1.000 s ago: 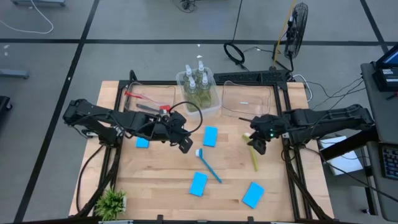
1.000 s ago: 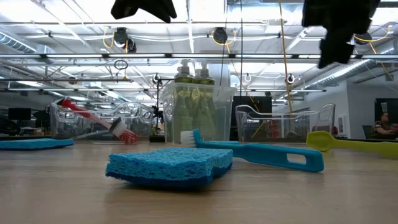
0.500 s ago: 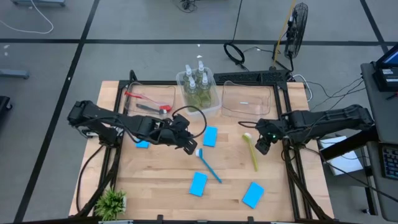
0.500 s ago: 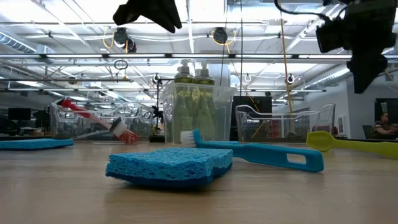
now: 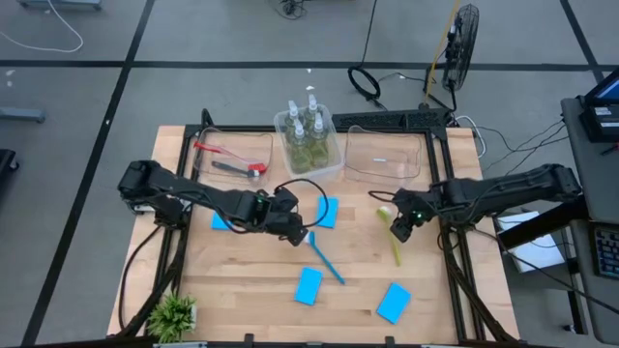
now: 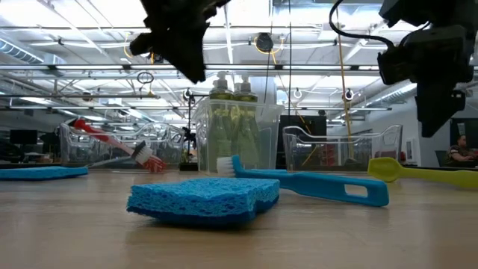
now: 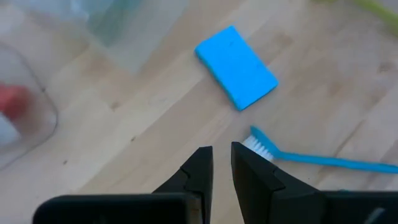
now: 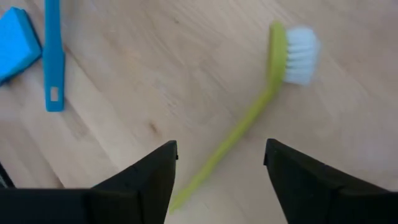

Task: Pick & Place Kitchen Sink Supplies
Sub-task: Put the green dish brush into the left transparent bin

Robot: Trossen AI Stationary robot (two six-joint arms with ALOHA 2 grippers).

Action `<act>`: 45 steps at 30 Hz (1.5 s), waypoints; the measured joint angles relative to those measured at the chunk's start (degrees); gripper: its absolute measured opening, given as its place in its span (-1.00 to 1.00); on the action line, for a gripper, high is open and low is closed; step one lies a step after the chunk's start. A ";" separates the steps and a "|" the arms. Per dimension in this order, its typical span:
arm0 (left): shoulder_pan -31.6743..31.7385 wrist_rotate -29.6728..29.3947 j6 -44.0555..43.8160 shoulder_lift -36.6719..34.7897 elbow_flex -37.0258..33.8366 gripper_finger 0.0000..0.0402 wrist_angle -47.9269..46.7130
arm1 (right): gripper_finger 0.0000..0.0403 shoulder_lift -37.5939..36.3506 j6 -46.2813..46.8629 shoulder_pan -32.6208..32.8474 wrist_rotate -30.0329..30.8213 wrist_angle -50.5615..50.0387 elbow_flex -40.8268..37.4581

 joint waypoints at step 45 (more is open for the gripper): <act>-2.37 2.74 8.49 -0.29 -5.86 -0.69 0.69 | 0.01 15.89 12.09 5.62 3.34 11.33 -5.82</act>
